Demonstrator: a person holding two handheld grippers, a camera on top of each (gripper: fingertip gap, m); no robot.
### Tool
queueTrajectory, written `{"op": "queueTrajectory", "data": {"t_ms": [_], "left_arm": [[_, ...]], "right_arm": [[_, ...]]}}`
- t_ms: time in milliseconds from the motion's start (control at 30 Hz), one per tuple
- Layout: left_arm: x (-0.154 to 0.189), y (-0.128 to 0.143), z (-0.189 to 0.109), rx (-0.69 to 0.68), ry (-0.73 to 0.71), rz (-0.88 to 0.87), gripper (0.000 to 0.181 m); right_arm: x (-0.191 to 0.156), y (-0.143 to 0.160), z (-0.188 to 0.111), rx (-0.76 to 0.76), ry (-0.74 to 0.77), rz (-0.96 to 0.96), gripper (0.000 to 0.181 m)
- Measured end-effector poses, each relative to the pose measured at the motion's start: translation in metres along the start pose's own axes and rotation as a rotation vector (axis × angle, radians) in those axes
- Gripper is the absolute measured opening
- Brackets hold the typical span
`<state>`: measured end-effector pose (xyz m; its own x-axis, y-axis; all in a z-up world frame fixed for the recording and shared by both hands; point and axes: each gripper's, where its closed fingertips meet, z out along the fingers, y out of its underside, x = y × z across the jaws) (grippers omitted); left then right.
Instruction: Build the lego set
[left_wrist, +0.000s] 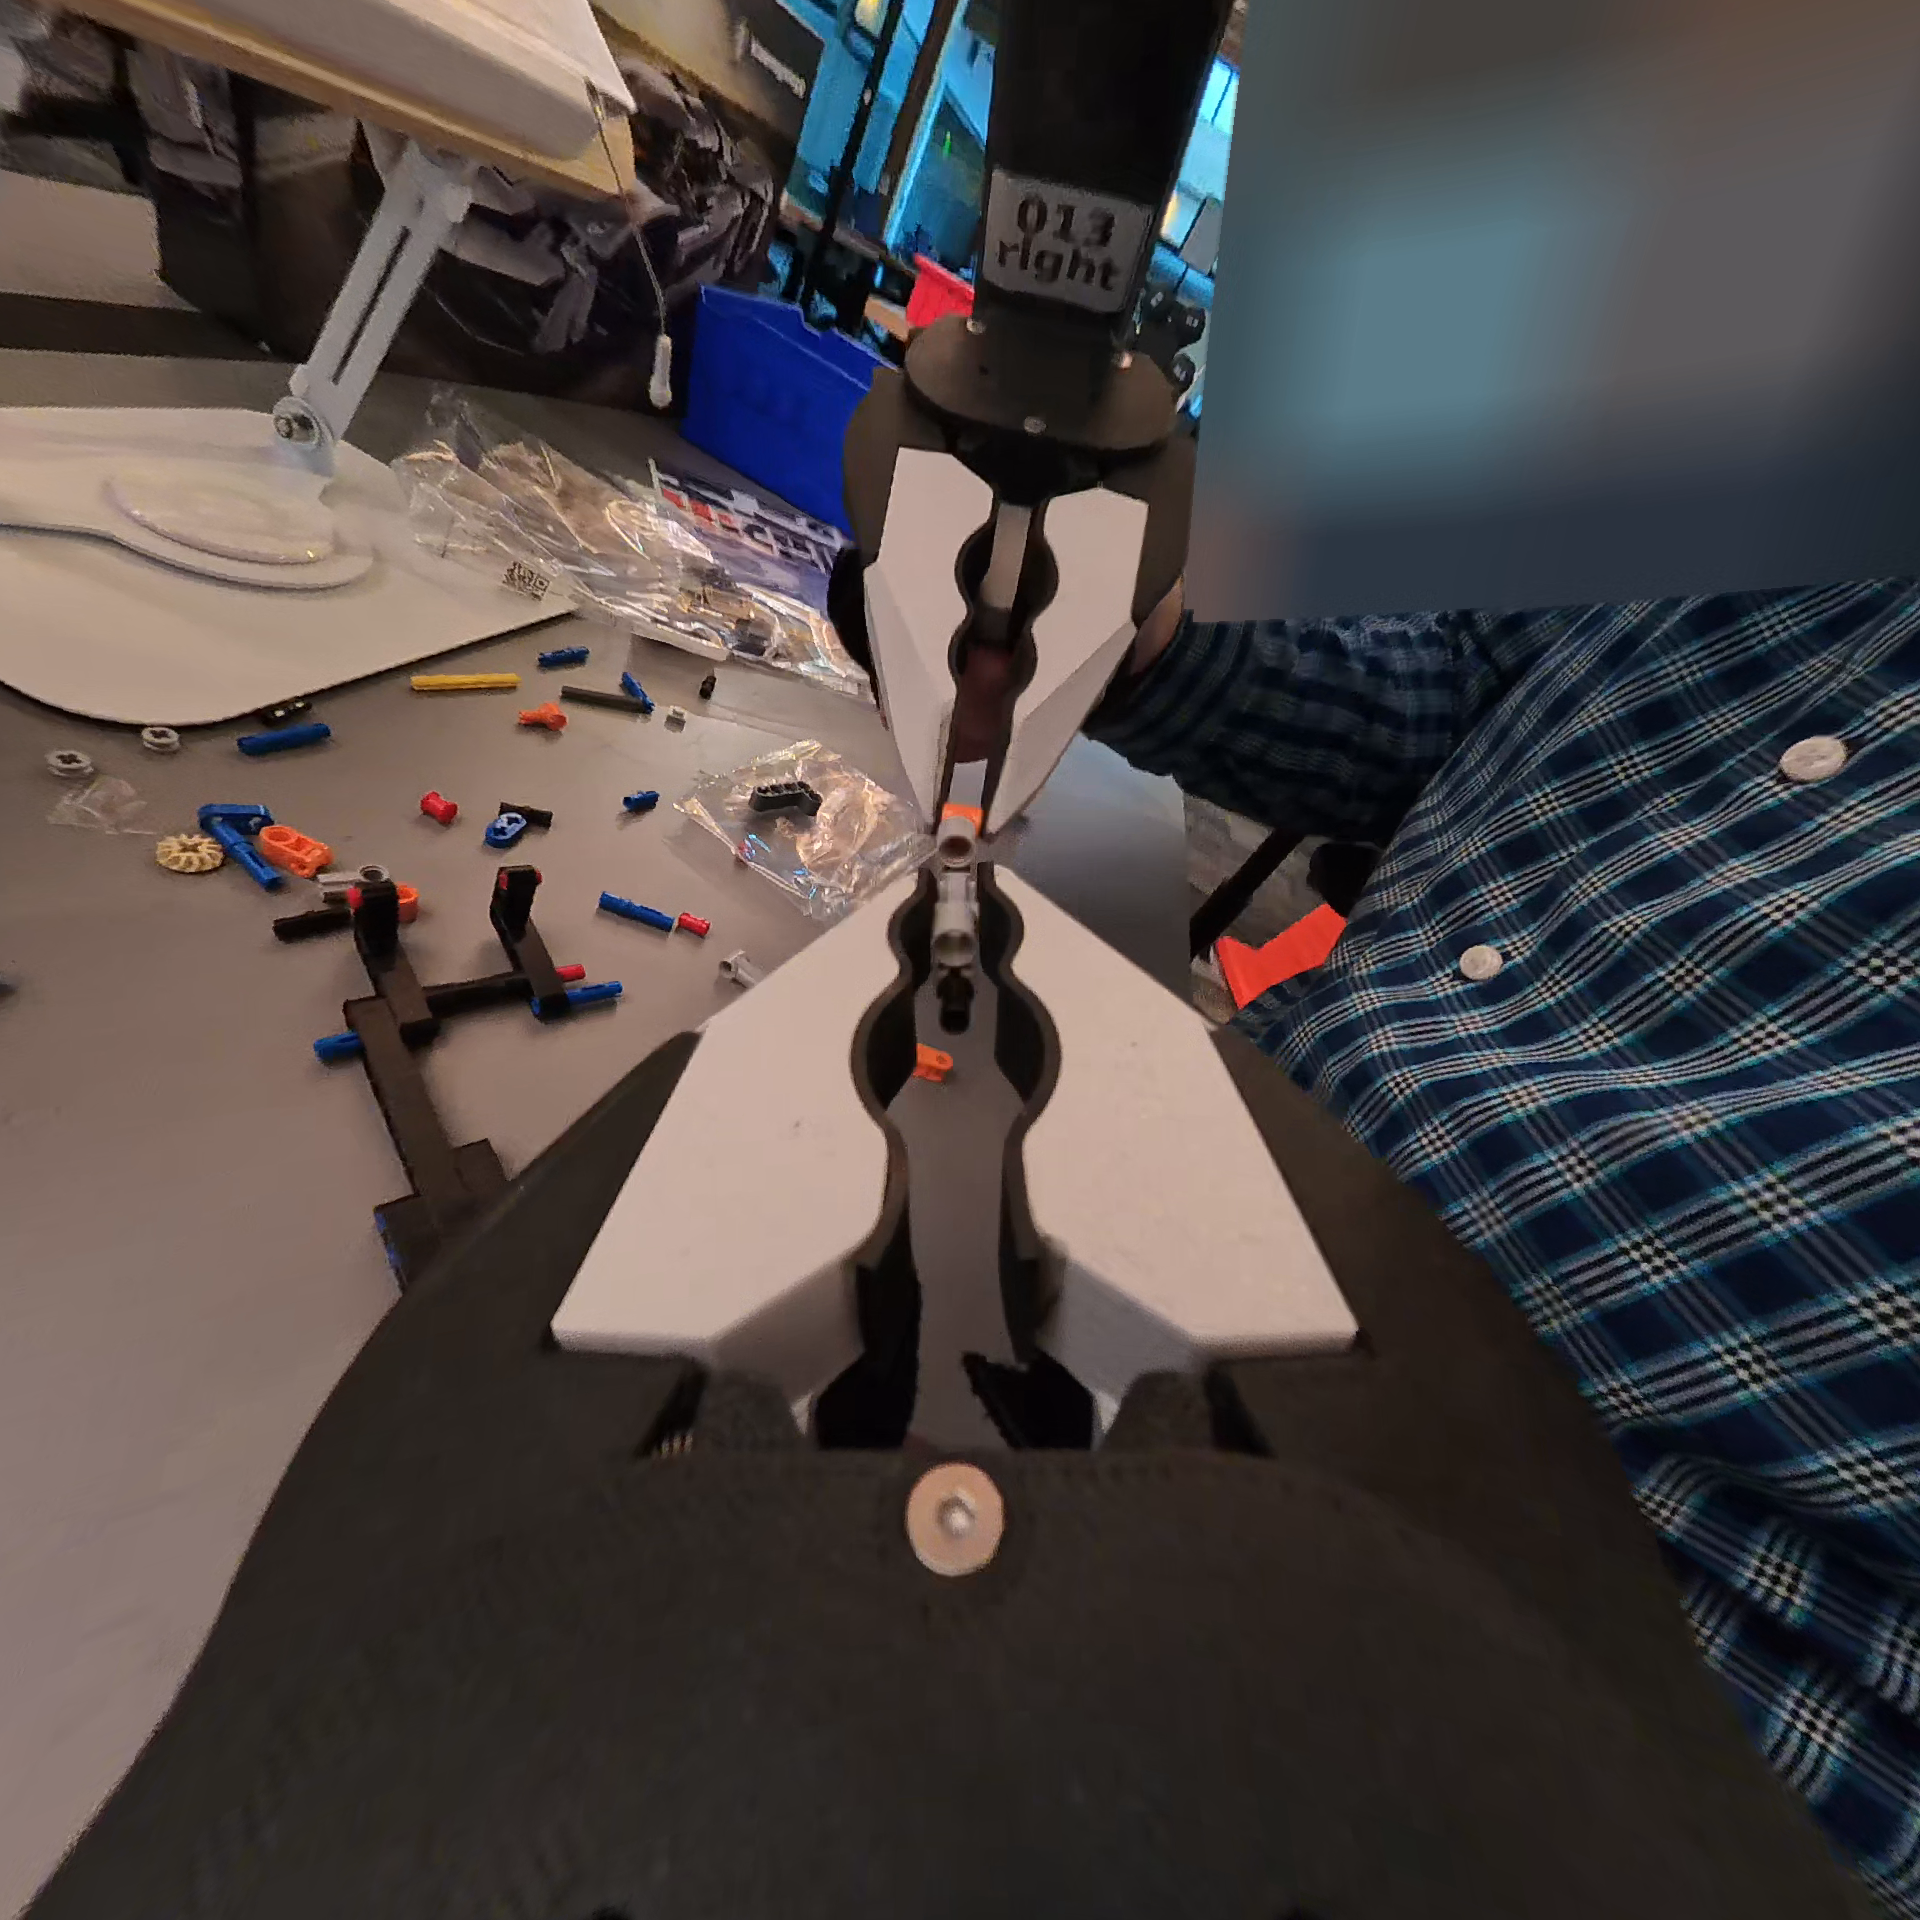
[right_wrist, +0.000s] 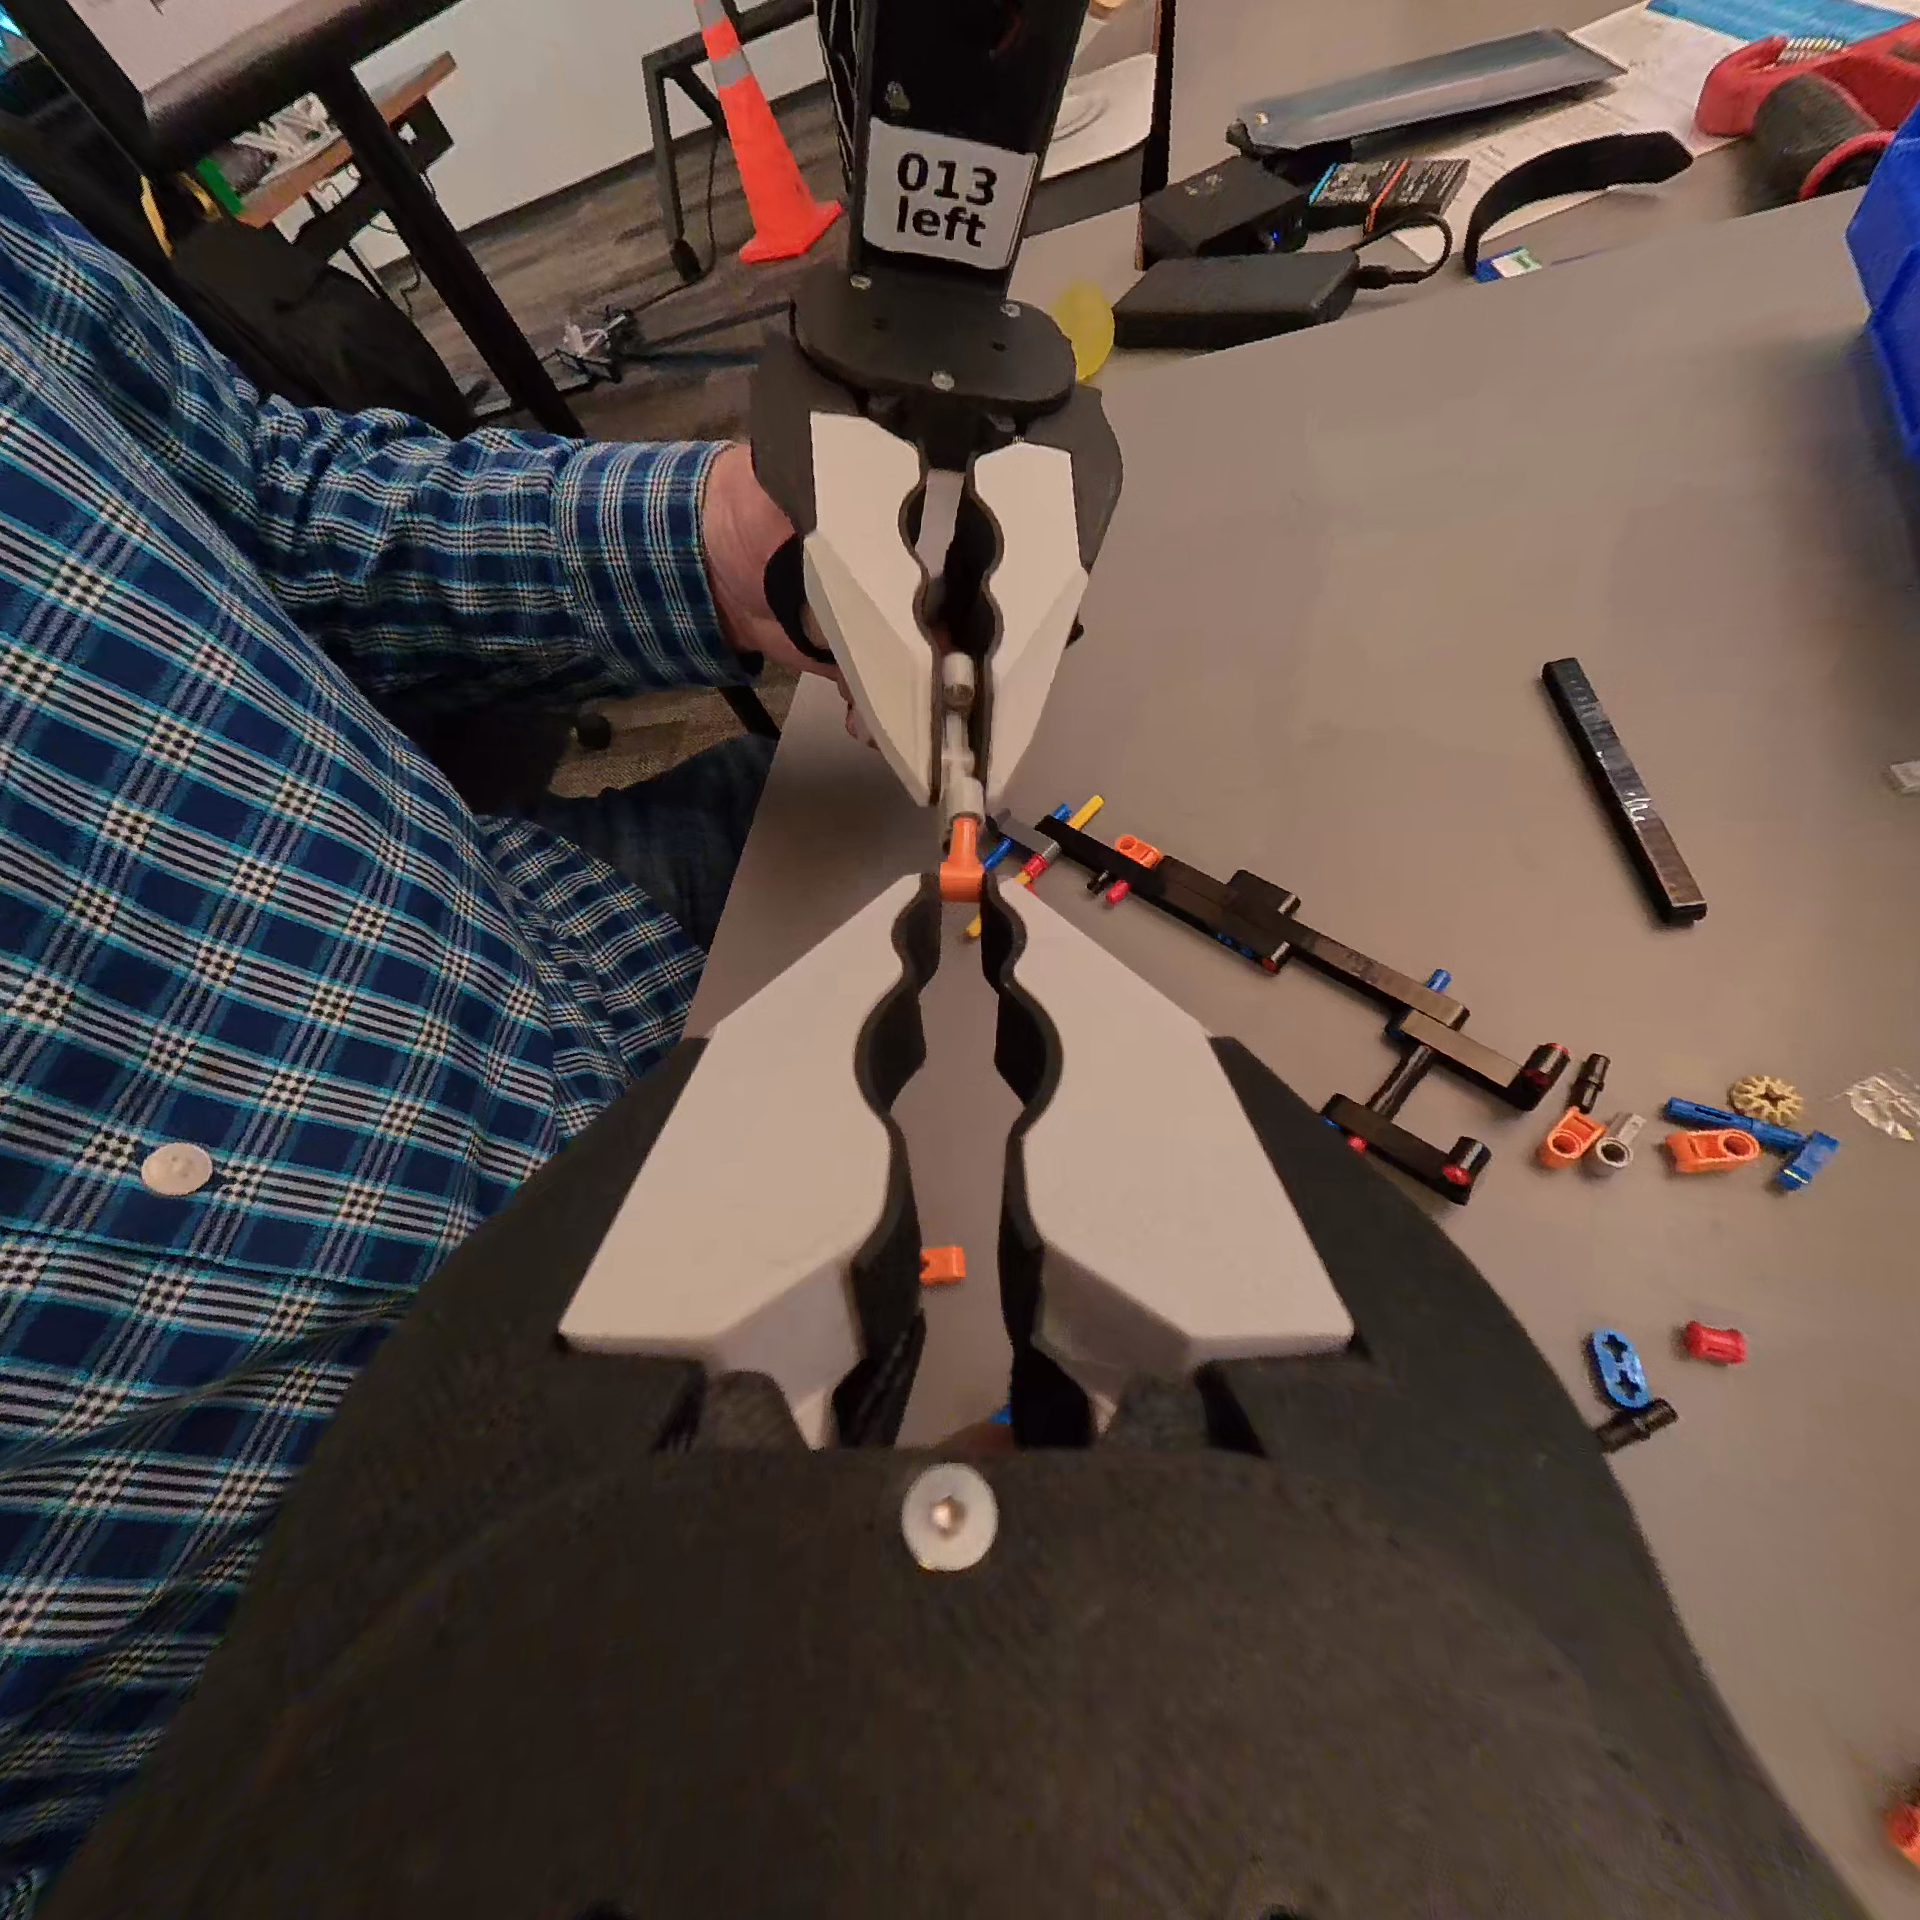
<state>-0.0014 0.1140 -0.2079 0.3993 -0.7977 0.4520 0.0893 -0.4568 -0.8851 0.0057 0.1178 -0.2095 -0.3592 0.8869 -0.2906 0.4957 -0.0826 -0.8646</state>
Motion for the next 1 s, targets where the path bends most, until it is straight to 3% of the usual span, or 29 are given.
{"op": "queueTrajectory", "data": {"t_ms": [467,1000], "left_arm": [[0.007,0.004,0.013,-0.042,-0.001,0.056,0.005],[0.01,0.017,0.014,-0.276,-0.086,0.216,0.005]], "right_arm": [[-0.007,0.002,0.001,-0.037,0.009,-0.017,0.005],[-0.011,0.015,0.005,-0.275,0.067,-0.178,0.005]]}}
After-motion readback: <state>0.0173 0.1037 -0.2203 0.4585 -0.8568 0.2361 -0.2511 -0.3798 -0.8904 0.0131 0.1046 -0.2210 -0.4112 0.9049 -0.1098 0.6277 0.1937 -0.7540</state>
